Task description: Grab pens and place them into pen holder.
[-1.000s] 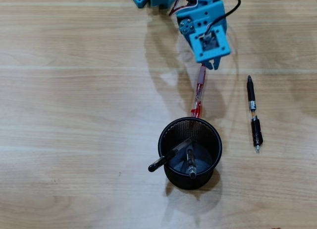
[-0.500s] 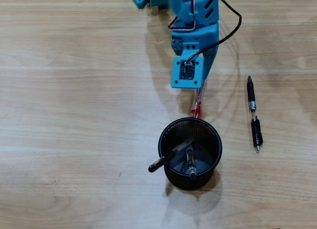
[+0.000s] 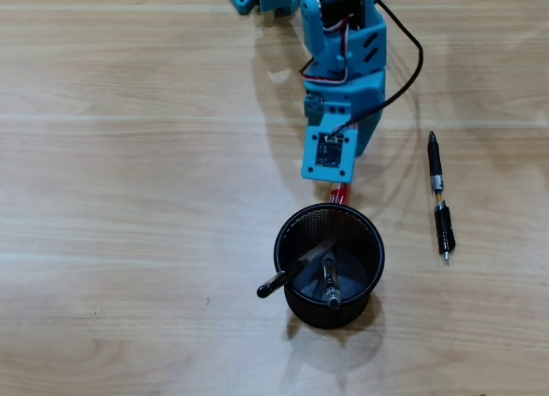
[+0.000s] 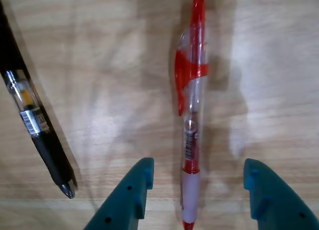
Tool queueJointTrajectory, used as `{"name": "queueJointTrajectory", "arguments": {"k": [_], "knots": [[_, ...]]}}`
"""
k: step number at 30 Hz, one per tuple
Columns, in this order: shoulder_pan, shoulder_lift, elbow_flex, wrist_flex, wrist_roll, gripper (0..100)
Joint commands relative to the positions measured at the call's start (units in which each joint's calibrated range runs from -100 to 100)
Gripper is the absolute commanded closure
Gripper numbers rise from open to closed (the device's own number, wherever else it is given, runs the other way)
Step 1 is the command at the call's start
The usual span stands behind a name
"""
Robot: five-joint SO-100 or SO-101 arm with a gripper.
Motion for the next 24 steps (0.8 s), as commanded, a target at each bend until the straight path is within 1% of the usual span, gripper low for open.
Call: {"name": "queueJointTrajectory", "arguments": {"k": [1,7,9,13,19,21,22,24], "knots": [[-1.2,1.7,-3.6,-0.2,-0.4,80],[-2.3,6.4,-6.0,-0.2,-0.5,80],[-2.3,7.7,-6.0,-0.2,-0.8,81],[-2.5,8.8,-5.8,0.4,-3.2,85],[-2.7,9.0,-5.9,0.4,-3.3,90],[-2.7,8.8,-5.9,0.4,-3.3,94],[-2.5,8.5,-5.9,0.4,-3.3,98],[-2.5,8.3,-5.9,0.4,-3.3,98]]}}
